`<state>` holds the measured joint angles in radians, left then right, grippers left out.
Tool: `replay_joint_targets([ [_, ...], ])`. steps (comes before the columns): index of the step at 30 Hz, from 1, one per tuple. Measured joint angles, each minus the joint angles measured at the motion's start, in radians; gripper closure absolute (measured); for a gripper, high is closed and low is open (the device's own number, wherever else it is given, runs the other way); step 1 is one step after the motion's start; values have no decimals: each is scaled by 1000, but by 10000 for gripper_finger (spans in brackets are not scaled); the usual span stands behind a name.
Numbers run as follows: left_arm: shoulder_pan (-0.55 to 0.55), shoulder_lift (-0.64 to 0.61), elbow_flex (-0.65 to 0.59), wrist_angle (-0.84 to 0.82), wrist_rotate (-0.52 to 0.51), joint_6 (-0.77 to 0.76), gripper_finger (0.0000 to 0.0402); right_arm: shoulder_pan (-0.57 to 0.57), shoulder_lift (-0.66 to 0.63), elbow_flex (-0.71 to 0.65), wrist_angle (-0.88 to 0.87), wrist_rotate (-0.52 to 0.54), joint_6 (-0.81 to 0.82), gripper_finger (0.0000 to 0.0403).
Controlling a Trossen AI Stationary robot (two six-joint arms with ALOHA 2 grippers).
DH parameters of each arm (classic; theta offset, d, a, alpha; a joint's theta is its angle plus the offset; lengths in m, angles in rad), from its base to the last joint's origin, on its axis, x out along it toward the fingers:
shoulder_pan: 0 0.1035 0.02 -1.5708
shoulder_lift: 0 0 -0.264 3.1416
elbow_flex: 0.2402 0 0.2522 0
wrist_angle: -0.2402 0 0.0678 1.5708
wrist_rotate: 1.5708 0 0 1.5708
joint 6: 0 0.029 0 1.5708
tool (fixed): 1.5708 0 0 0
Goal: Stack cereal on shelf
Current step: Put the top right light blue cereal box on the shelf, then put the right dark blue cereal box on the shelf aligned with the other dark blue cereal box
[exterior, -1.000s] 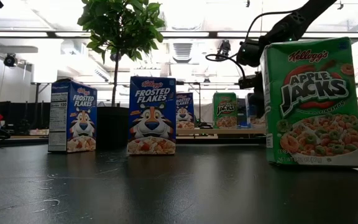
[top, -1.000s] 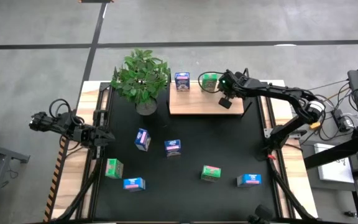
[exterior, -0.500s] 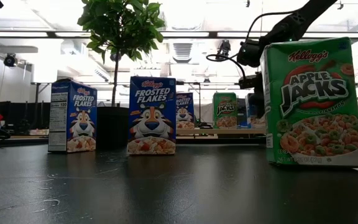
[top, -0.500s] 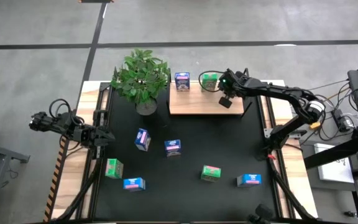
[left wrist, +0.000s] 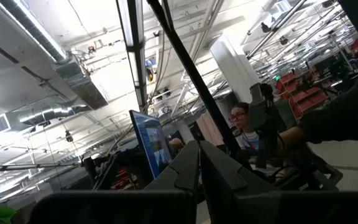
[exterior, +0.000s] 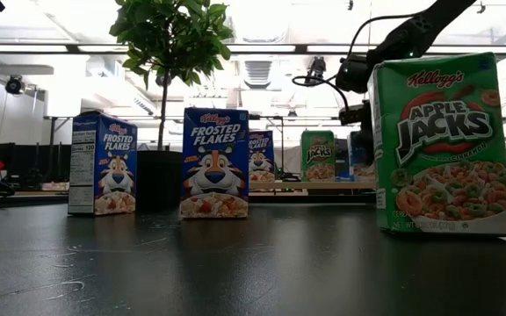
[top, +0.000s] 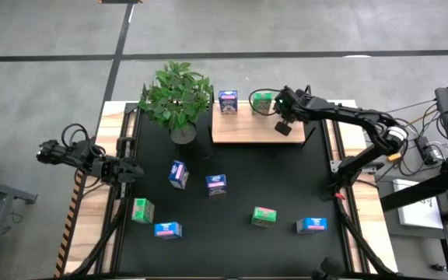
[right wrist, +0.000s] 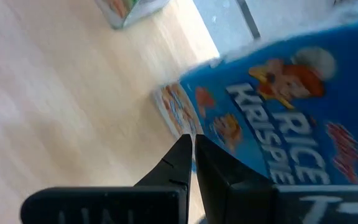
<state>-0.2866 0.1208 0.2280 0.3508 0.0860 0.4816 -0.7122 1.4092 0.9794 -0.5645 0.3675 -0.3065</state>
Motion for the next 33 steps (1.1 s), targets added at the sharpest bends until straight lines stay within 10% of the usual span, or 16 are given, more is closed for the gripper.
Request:
replay_joint_targets([
  [11, 0, 40, 0, 18, 0, -28, 402, 155, -219, 29, -74, -10, 165, 390],
  [24, 0, 388, 0, 388, 0, -160, 402, 439, -472, -38, 160, -88, 219, 390],
  [33, -1, 563, 172, 174, -37, -288, 402, 545, -515, -158, 411, -89, 141, 390],
])
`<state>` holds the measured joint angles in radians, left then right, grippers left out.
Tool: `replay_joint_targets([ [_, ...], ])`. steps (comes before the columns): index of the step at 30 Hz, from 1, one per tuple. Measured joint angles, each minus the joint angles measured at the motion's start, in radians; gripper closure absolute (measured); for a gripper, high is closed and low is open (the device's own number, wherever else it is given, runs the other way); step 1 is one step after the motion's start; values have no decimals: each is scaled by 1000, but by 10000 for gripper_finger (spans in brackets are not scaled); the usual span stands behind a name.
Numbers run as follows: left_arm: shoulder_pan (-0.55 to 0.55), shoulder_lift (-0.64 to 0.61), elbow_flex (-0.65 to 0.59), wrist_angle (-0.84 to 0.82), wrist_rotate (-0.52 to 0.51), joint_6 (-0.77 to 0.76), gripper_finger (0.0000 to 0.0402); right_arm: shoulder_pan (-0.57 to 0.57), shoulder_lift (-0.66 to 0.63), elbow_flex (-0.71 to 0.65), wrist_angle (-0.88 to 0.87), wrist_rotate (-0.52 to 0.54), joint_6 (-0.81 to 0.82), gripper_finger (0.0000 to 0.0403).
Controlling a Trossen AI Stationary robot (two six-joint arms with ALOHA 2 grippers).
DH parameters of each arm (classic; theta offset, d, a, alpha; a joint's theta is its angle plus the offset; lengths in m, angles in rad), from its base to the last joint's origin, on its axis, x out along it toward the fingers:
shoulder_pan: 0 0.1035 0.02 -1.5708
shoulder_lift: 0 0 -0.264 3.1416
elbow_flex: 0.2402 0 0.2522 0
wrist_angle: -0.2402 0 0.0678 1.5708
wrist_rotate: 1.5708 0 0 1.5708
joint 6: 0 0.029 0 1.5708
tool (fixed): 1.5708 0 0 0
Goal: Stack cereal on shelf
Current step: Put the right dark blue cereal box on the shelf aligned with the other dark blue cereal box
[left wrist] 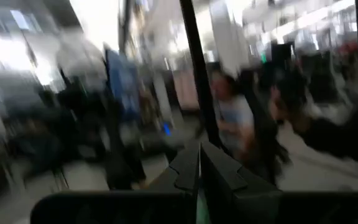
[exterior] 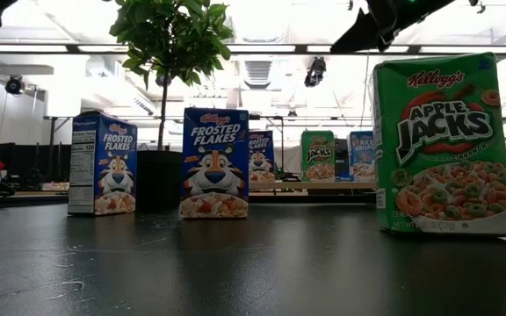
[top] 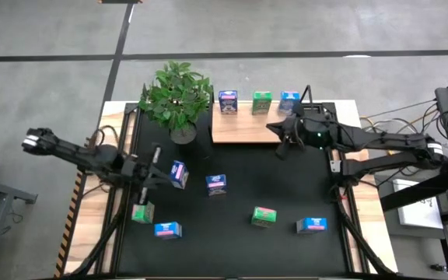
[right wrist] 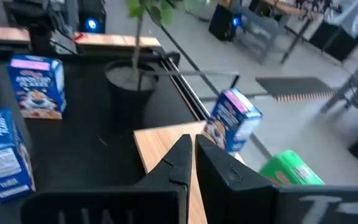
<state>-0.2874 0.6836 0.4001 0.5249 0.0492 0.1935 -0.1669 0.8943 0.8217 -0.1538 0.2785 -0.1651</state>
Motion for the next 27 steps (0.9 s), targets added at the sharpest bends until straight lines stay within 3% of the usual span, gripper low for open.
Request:
replay_joint_targets([
  [3, -1, 65, 105, -217, -21, -84, 402, 8, -1, -33, 63, -1, -18, 390],
  [6, -13, 155, 203, -405, -107, -160, 402, 8, 0, -48, 92, 0, -35, 390],
  [10, -29, 300, 329, -619, -216, -230, 402, 8, 4, -50, 117, 1, -47, 390],
  [13, -28, 421, 411, -731, -242, -269, 402, 8, 5, -50, 141, 0, -63, 390],
  [20, -25, 652, 568, -848, -294, -286, 402, 8, 6, -50, 145, 0, -92, 390],
  [27, -10, 730, 641, -910, -357, -306, 367, 8, 13, -59, 144, 0, -100, 390],
])
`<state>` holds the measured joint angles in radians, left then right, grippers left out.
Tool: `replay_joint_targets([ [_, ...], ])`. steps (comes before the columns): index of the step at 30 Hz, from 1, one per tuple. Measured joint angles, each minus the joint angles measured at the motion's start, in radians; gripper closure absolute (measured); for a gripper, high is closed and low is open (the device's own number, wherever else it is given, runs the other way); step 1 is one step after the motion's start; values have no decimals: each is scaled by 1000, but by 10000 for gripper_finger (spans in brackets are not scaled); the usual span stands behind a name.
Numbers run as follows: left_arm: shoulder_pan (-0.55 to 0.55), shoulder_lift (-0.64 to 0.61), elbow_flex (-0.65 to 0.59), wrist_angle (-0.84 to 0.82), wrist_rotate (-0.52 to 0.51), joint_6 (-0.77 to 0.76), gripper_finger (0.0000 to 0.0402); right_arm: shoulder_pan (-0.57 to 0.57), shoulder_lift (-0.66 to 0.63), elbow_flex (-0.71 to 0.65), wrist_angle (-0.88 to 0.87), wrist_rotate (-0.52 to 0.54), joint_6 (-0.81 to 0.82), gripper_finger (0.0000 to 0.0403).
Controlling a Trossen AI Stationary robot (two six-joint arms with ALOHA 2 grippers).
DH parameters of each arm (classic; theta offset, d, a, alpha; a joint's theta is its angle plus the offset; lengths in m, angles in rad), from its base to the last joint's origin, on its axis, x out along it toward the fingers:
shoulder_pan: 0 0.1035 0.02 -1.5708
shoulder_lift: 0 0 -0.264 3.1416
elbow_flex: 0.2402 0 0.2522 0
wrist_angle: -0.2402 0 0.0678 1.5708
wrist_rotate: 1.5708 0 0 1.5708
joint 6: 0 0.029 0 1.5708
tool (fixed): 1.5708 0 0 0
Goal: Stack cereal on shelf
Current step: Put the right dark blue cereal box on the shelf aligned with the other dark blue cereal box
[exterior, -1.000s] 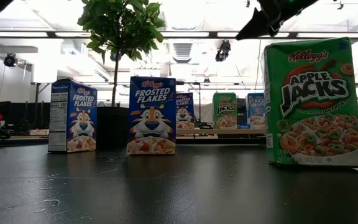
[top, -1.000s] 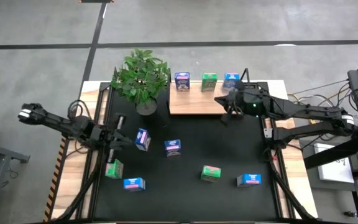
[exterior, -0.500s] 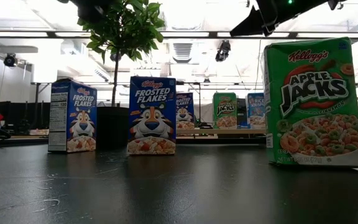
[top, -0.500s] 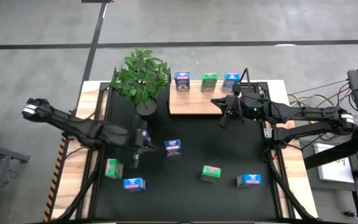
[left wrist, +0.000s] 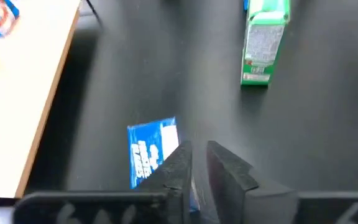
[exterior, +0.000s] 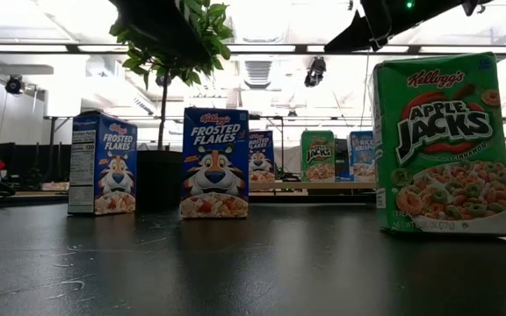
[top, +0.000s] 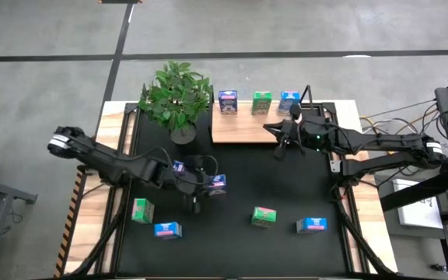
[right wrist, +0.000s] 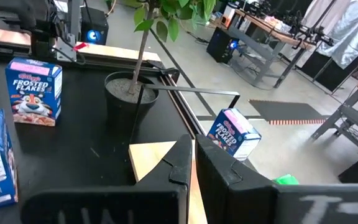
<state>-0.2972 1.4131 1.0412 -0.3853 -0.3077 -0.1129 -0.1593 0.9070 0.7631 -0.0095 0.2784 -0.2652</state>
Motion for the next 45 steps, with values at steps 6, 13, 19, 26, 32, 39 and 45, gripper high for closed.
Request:
replay_joint_targets([
  [6, 40, 28, -4, -2, -4, -36, 275, 0, 0, -30, 5, 0, -1, 390],
  [13, 64, 80, -10, 1, -22, -28, 158, 0, 0, -67, 45, 0, 2, 390],
  [19, 74, 101, -22, 5, -16, -23, 129, 0, 0, -67, 47, 0, 4, 390],
  [26, 85, 107, -47, 23, -15, -3, 167, 0, 1, -67, 46, 0, 16, 390],
  [32, 86, 107, -47, 27, 7, 11, 233, 0, 1, -67, 46, 0, 22, 390],
  [39, 85, 107, -49, 34, 21, 11, 268, 0, 2, -67, 44, 0, 46, 390],
  [45, 85, 107, -39, 55, 21, 66, 266, 0, 2, -67, 42, 0, 48, 390],
])
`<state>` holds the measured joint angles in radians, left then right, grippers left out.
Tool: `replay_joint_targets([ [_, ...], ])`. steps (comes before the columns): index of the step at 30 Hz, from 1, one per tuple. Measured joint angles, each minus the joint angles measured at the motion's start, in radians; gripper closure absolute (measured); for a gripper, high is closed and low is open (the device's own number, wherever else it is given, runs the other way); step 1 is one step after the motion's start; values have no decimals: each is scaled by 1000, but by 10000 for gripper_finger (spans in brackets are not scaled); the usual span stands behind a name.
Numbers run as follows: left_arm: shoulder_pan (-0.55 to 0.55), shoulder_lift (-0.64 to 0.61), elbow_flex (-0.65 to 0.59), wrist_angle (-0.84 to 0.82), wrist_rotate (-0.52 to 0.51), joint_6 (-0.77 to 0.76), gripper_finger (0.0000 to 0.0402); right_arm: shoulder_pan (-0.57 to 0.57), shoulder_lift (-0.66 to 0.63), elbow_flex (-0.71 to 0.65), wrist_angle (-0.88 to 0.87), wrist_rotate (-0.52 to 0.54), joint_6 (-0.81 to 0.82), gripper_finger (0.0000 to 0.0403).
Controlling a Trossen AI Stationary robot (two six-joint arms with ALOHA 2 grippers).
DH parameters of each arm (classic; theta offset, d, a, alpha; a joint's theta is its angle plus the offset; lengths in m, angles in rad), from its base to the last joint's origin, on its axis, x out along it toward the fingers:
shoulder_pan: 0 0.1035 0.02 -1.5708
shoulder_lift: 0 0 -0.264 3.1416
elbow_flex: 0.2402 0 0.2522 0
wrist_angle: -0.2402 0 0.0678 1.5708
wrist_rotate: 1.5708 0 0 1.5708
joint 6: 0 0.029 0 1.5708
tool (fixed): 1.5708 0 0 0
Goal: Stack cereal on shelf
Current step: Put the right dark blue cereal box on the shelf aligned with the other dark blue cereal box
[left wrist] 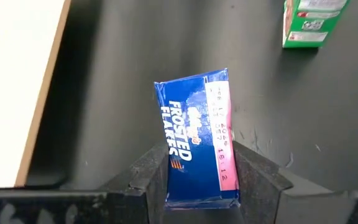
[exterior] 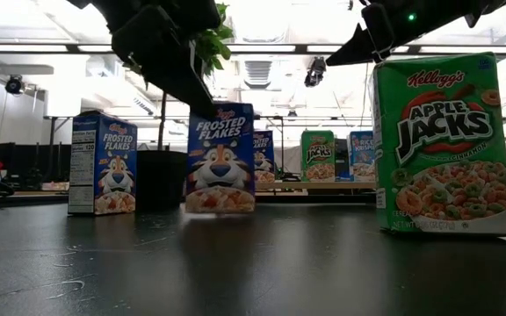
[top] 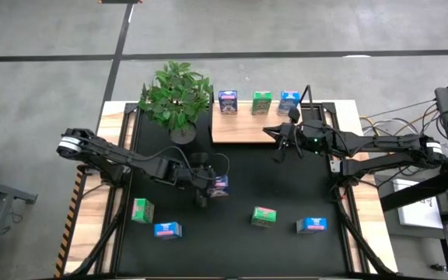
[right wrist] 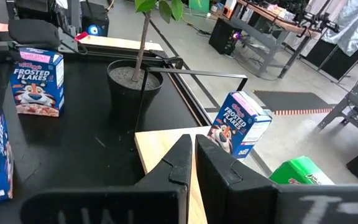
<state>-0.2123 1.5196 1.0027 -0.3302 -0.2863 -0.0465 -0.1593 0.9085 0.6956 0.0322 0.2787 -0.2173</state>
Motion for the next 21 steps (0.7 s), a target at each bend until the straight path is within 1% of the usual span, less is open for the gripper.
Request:
replay_joint_targets([
  [3, 0, 0, 31, -2, 1, 44, 267, 0, 0, 0, 0, 0, 0, 390],
  [5, 1, -2, 66, -12, 19, 88, 267, 0, 0, 0, 0, 0, -1, 390],
  [8, 9, -3, 148, -61, 42, 172, 267, 0, 0, 0, 1, 0, -2, 390],
  [11, 34, -4, 239, -134, 44, 248, 267, 0, 0, 0, 2, 0, -1, 390],
  [13, 58, -4, 290, -168, 43, 299, 267, 0, 0, 0, 2, 0, -2, 390],
  [16, 109, -4, 338, -172, 44, 372, 267, 0, 0, 0, 2, 0, 0, 390],
  [21, 234, -3, 358, -143, 43, 420, 267, 0, 0, 0, 2, 0, -1, 390],
])
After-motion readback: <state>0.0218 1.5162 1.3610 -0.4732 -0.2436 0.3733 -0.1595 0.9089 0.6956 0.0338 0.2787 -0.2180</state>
